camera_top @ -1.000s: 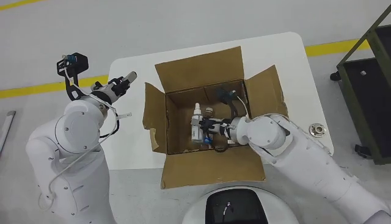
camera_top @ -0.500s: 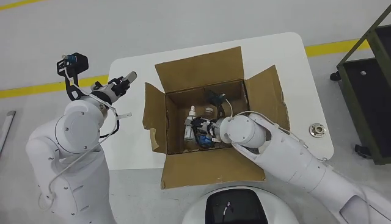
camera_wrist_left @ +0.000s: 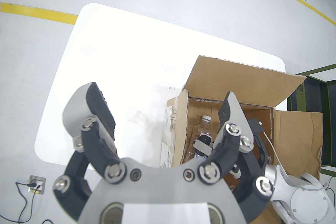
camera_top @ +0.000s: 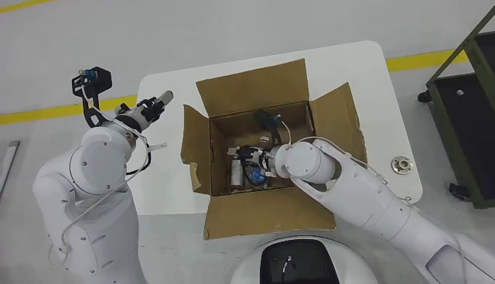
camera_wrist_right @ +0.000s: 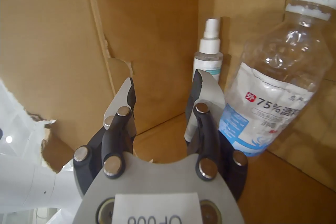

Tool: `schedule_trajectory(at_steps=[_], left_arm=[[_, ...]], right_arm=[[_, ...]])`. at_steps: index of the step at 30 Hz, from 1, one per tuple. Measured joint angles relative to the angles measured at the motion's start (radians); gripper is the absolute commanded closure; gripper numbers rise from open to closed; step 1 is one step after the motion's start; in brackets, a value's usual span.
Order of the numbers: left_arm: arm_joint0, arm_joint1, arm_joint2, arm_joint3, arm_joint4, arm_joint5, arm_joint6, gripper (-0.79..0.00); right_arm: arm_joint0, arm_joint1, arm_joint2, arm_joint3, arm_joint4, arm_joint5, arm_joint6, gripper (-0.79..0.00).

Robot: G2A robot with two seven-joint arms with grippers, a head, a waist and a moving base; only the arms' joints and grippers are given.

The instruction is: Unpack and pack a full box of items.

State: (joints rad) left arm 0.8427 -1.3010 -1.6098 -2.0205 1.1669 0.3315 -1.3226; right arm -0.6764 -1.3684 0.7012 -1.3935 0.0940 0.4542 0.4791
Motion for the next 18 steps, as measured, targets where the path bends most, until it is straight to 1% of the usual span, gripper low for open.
schedule_trajectory(at_steps=[2,3,4,8,11,14,18], left_arm=[[0.000,0.000,0.000,0.000,0.000,0.000,0.000,-0.785],[0.000,0.000,0.000,0.000,0.000,0.000,0.000,-0.785],[0.000,0.000,0.000,0.000,0.000,0.000,0.000,-0.785],[0.000,0.000,0.000,0.000,0.000,0.000,0.000,-0.785],[0.000,0.000,0.000,0.000,0.000,0.000,0.000,-0.785],[0.000,0.000,0.000,0.000,0.000,0.000,0.000,-0.785],[0.000,0.000,0.000,0.000,0.000,0.000,0.000,-0.785]], right_arm=[[-0.017,0.013,0.036,-0.046,-0.018,0.008,0.008,-0.283],[-0.034,0.025,0.066,-0.087,-0.037,0.017,0.015,-0.200],[-0.051,0.035,0.091,-0.122,-0.056,0.025,0.022,0.000],[-0.159,0.084,0.222,-0.292,-0.139,0.053,0.060,0.000],[-0.280,0.119,0.359,-0.434,-0.171,0.036,0.051,0.000],[-0.402,0.150,0.505,-0.579,-0.237,0.010,0.044,0.000],[-0.549,0.187,0.716,-0.768,-0.359,-0.013,0.106,0.000]])
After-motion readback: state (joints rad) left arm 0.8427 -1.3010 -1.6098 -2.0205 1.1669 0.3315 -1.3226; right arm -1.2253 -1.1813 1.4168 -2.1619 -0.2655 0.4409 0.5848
